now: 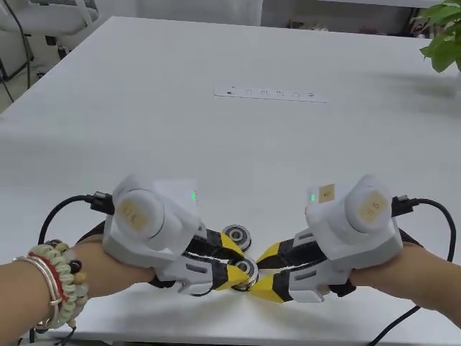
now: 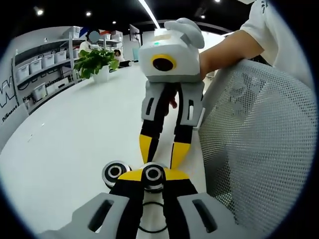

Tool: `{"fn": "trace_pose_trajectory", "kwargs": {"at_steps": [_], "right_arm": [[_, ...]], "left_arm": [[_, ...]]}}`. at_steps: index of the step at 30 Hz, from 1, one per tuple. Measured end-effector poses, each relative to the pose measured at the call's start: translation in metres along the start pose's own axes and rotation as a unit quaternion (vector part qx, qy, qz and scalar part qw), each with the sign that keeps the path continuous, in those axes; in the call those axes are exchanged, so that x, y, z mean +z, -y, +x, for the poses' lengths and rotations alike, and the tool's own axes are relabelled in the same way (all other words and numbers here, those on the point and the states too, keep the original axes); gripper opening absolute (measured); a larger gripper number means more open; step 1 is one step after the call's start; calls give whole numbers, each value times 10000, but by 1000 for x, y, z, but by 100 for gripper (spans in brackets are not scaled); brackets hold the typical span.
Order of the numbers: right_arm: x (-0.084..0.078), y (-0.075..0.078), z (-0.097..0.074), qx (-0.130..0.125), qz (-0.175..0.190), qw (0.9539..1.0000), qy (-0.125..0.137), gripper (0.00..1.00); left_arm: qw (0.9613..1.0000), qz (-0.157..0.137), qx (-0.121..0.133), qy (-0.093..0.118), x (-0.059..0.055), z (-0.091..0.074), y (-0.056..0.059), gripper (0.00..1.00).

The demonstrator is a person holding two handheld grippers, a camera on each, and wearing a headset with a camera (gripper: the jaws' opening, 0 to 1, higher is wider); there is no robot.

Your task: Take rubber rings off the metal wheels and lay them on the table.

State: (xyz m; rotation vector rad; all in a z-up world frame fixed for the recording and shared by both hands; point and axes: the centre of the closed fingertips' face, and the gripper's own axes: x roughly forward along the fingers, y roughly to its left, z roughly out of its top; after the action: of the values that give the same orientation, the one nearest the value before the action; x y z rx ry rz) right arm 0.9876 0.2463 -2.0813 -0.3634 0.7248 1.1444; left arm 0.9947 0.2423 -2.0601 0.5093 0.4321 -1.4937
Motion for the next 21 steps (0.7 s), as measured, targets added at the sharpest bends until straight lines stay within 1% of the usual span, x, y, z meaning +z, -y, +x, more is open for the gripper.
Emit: {"fn": "trace_pose_trajectory", "kwargs": {"at_steps": [4, 6, 8, 11, 12, 13, 14, 15, 18, 20, 21], "right_arm": [[0, 0, 0, 3, 9, 10000, 5, 18], [1, 3, -1, -38, 66, 10000, 38, 15], [0, 2, -3, 14, 127, 9999, 41, 14], [-2, 2, -4, 7, 58, 10000, -38, 9], [-2, 3, -4, 1, 35, 10000, -40, 6], [-3, 3, -5, -22, -33, 10000, -62, 2], [-2, 6, -5, -108, -80, 9999, -23, 0], [-2, 4, -5, -49, -52, 10000, -21, 0], [-1, 5, -5, -49, -139, 9999, 4, 0], [-1, 6, -5, -63, -3, 10000, 3, 0], [-2, 7, -5, -81, 187, 9998, -19, 0]], "left_arm": [[10000, -27, 0, 8, -1, 0, -1, 8], [10000, -31, 2, 27, -1, 0, -1, 8], [10000, -48, 2, 50, -1, 0, -1, 8], [10000, -44, 0, 81, -1, 0, -1, 7], [9999, -51, 4, 90, -1, 0, -2, 7], [9999, -53, 4, 93, -1, 0, -2, 7], [9999, -52, 1, 100, -1, 0, -2, 7], [9999, -56, 1, 104, -1, 0, -2, 7], [9999, -65, 0, 110, -1, 0, -2, 7], [9999, -54, 0, 110, -1, 0, -2, 7], [9999, -40, -2, 110, -1, 0, -2, 7]]}}
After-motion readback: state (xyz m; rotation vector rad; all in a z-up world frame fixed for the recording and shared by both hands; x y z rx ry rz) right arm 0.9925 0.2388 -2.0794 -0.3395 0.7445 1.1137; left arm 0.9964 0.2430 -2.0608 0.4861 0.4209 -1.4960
